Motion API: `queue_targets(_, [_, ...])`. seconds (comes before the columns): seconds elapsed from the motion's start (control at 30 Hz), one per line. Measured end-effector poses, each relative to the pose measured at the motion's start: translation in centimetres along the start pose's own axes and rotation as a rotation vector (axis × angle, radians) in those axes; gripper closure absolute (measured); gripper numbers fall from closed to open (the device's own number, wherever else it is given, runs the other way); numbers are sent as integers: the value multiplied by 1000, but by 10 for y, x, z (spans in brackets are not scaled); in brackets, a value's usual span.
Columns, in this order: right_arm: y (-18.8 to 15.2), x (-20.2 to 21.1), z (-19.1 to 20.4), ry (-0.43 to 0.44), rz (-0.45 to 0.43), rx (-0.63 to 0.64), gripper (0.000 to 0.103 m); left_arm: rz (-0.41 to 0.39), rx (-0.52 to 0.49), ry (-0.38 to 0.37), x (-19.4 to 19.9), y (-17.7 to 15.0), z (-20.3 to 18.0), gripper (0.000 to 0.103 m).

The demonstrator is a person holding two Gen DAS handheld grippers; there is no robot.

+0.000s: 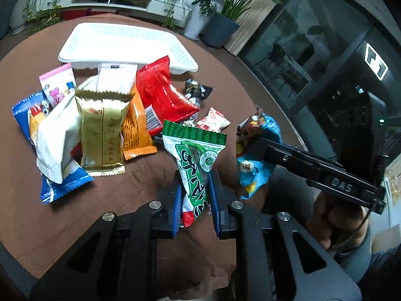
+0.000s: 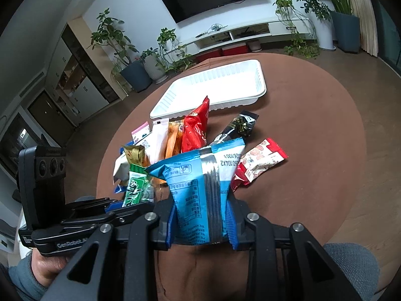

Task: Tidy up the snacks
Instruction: 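Carry both packets over the white tray and open both grippers to drop them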

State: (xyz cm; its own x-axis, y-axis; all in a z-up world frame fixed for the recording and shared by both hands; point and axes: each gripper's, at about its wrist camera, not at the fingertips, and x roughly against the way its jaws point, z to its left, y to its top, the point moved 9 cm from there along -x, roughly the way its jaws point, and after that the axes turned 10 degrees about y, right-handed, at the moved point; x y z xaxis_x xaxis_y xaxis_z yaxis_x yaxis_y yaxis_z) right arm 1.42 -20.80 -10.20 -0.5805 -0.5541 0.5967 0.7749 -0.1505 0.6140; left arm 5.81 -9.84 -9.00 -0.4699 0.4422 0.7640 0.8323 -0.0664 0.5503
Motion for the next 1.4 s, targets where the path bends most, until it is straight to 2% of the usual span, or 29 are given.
queue_targets(0.2, [4, 7, -12, 11, -6, -47, 69, -34, 53, -48, 24, 17, 11, 85])
queue_targets(0.37, [17, 20, -35, 9, -30, -115, 69, -79, 116, -56, 50, 41, 40, 85])
queue_targets(0.6, [61, 52, -77, -61, -110, -165, 69, -175, 163, 38, 89, 98, 111, 85])
queue_targets(0.77, [115, 69, -106, -127, -186, -183, 69, -220, 134, 114, 104, 159, 152, 85])
queue_targets(0.87, [155, 69, -104, -140, -225, -157, 68, -228, 93, 145, 104, 196, 162, 85])
queue_targets(1.0, [203, 43, -85, -127, -215, -96, 68, -188, 35, 162, 85, 237, 168, 85])
queue_targets(1.13, [233, -13, -57, -89, -122, -22, 68, -112, -3, 173, 45, 265, 172, 85])
queue_targets(1.3, [240, -89, -47, -96, 28, 19, 68, -6, -42, 205, -6, 273, 180, 85])
queue_targets(1.4, [236, -125, -55, -130, 106, 27, 68, 38, -77, 254, -31, 265, 184, 85])
